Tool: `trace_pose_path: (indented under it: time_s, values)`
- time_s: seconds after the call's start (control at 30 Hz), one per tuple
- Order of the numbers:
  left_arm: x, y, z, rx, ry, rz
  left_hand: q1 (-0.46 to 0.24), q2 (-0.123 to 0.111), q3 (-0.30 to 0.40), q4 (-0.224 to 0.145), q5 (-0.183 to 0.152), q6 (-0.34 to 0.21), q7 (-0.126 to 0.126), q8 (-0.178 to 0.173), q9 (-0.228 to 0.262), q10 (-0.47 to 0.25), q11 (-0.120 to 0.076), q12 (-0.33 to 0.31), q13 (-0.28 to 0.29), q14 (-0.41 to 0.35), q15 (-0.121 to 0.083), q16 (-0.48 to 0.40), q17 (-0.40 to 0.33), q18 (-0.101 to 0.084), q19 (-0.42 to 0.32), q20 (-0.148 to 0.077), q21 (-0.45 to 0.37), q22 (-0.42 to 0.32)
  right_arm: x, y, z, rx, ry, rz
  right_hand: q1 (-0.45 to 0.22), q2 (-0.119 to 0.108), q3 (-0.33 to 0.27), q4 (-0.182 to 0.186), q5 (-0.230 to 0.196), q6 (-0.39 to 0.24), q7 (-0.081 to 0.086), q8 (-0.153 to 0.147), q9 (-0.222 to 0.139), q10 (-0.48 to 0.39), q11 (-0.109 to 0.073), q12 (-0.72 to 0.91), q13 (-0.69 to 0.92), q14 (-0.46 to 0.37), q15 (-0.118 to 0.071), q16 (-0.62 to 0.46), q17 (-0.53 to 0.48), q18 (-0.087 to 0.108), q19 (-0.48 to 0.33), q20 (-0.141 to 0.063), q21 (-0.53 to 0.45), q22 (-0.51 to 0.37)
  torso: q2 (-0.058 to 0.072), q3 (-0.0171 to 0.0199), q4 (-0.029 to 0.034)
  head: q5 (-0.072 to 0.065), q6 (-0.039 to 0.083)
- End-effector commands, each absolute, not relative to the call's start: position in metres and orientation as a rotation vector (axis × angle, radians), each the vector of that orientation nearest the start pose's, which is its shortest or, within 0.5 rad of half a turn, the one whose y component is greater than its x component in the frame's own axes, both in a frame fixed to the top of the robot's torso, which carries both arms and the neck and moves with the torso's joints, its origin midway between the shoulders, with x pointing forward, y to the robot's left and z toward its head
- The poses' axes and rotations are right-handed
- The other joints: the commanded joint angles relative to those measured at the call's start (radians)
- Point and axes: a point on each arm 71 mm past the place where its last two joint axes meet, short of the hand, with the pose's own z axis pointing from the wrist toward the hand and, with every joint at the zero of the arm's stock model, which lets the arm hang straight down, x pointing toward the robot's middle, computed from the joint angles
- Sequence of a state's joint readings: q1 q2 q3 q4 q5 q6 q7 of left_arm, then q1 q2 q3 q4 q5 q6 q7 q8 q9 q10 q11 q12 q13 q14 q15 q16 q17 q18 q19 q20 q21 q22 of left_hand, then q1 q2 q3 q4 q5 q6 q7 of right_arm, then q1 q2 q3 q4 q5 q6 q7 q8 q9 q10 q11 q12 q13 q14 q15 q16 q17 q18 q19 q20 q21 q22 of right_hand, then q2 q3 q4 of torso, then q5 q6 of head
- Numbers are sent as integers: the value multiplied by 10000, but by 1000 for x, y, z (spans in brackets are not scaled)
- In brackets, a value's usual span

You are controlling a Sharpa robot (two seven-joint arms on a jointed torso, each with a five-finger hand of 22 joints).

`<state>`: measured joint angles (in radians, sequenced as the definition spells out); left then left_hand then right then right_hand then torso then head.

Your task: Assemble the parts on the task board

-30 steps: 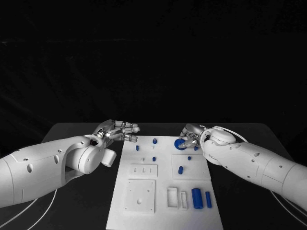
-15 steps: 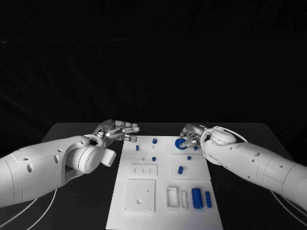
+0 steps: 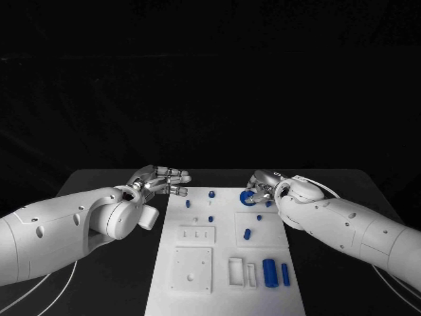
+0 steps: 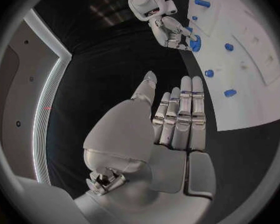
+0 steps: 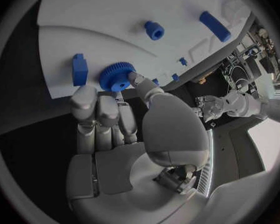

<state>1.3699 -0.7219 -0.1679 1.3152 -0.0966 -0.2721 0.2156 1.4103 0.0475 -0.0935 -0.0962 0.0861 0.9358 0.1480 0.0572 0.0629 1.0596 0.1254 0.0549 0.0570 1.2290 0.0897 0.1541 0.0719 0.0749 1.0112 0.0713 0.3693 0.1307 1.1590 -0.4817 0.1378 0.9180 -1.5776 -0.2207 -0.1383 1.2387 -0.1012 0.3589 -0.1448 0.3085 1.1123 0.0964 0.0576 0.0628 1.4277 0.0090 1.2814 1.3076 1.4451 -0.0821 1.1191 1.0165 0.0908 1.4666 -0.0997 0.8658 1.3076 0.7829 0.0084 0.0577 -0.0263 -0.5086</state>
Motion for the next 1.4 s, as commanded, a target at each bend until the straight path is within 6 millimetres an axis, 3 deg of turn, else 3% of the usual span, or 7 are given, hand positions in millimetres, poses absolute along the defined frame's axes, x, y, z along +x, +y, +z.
trace_pose_path:
  time_s: [0.03, 0.3, 0.53, 1.17, 1.4]
  values:
    - [540, 207, -157, -9653, 15895, -13474, 26, -10, 3, -54, 60, -76, -12, 31, -9, -56, -1, 58, 15, -54, -38, -47, -14, -70, -78, -19, 46, 14, 589, -197, -189, -616, 15857, 3650, 126, 50, -75, 33, -68, 153, -75, 42, -1, -2, -74, -36, 991, 25, -60, -27, 14, -136, 606, -84, 24, 851, -1, 2, 0, -1, -5]
    - [540, 207, -157, -9651, 15894, -13458, 35, -19, 7, -76, 61, -191, 9, 23, -17, -88, 9, 56, 14, -52, -37, -49, -13, -69, -89, -19, 66, 21, 586, -193, -183, -880, 15254, 3637, 206, -72, -105, 201, -26, 170, -83, 41, -1, 0, -87, -51, 981, 28, -77, -30, 27, -139, 608, -106, 37, 837, 1, 1, 3, 76, 49]
    - [539, 208, -156, -9651, 15886, -13447, 32, -23, 9, -76, 64, -248, 14, 24, -17, -113, 15, 56, 14, -49, -35, -48, -13, -67, -92, -16, 70, 21, 577, -180, -175, -1155, 14889, 3954, 273, -181, -66, 361, -13, 181, -91, 41, -1, 7, -94, -61, 973, 23, -83, -49, 22, -136, 606, -110, 40, 816, -8, -22, -10, 172, 91]
    - [539, 207, -156, -9632, 15868, -13462, 35, -44, 22, -84, 68, -275, 9, 23, -18, -135, 13, 55, 14, -56, -34, -51, -13, -66, -104, -13, 83, 22, 559, -114, -174, -2082, 14661, 4692, 303, -229, -60, 439, 9, 166, -86, 42, -1, -8, -92, -78, 965, 25, -81, -68, 6, -134, 603, -112, 20, 796, 12, -26, 64, 291, 86]
    - [539, 204, -156, -9603, 15885, -13503, 18, -45, 21, -73, 50, -278, 6, 24, -18, -137, 11, 58, 15, -59, -32, -52, -14, -67, -109, -12, 82, 20, 559, -99, -183, -2290, 14820, 4517, 310, -254, -37, 470, -6, 135, -78, 41, -1, -30, -87, -110, 949, 18, -82, -104, -25, -128, 597, -110, -48, 764, 14, -17, 46, 346, 67]
